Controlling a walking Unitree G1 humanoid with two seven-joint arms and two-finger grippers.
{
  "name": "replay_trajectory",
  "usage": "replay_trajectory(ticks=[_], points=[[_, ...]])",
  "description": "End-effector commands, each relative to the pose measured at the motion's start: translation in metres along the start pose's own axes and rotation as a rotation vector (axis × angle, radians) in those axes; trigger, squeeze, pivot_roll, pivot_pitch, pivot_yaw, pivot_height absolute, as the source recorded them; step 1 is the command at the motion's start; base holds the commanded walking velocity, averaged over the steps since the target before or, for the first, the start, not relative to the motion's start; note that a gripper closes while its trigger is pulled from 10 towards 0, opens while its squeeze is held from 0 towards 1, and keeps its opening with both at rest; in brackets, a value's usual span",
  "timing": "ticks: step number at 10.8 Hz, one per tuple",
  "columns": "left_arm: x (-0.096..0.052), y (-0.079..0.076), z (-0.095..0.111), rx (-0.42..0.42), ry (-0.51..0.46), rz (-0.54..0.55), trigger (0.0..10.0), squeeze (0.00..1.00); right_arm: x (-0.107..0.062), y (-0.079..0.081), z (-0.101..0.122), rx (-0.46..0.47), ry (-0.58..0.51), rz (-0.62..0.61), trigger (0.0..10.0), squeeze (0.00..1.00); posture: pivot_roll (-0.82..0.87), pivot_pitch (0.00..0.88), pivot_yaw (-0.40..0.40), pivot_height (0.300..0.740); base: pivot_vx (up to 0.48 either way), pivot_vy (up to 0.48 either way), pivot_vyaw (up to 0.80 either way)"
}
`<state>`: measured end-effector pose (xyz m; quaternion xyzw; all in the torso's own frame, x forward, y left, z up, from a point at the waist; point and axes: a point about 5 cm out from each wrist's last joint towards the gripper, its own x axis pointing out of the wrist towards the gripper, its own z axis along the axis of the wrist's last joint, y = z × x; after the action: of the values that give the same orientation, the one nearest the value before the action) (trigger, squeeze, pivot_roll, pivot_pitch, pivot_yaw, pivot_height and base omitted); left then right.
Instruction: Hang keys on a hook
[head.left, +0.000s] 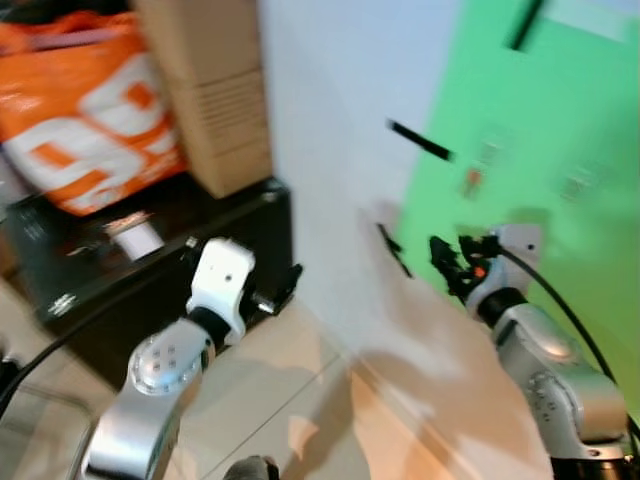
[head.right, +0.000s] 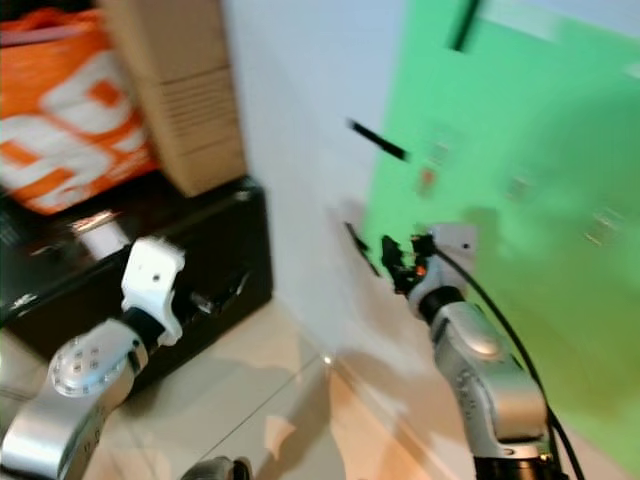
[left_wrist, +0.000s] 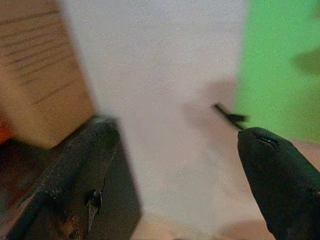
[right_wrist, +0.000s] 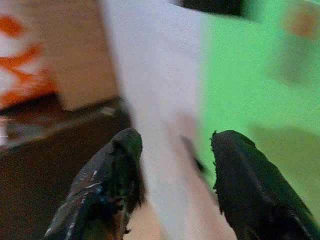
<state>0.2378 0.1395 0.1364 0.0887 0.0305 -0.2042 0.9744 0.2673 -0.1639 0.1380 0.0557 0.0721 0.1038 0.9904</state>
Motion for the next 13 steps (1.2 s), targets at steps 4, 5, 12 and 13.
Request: replay_trajectory(ticks=[4, 5, 12, 13], points=[[-0.006, 0.006, -0.003, 0.048, -0.017, 0.124, 10.0, 0.0, 0.002, 0.02, -0.011, -0.033, 0.004, 0.087, 10.0, 1.0, -0.01, 0.0, -0.016, 0.74, 0.062, 0.0, 0.8], [-0.006, 0.009, -0.003, 0.053, -0.023, 0.144, 10.0, 0.0, 0.003, 0.023, -0.013, -0.047, 0.0, 0.102, 10.0, 1.0, -0.01, 0.0, -0.015, 0.74, 0.307, 0.0, 0.0], [-0.004, 0.025, -0.007, 0.039, -0.001, 0.185, 10.0, 0.0, 0.004, 0.01, -0.026, -0.054, 0.022, -0.076, 10.0, 1.0, -0.02, 0.0, -0.01, 0.74, 0.333, 0.0, 0.0], [-0.005, 0.025, -0.008, 0.035, 0.002, 0.188, 10.0, 0.0, 0.005, 0.012, -0.025, -0.062, 0.018, -0.067, 10.0, 1.0, -0.02, 0.0, -0.008, 0.74, 0.36, 0.0, 0.0]])
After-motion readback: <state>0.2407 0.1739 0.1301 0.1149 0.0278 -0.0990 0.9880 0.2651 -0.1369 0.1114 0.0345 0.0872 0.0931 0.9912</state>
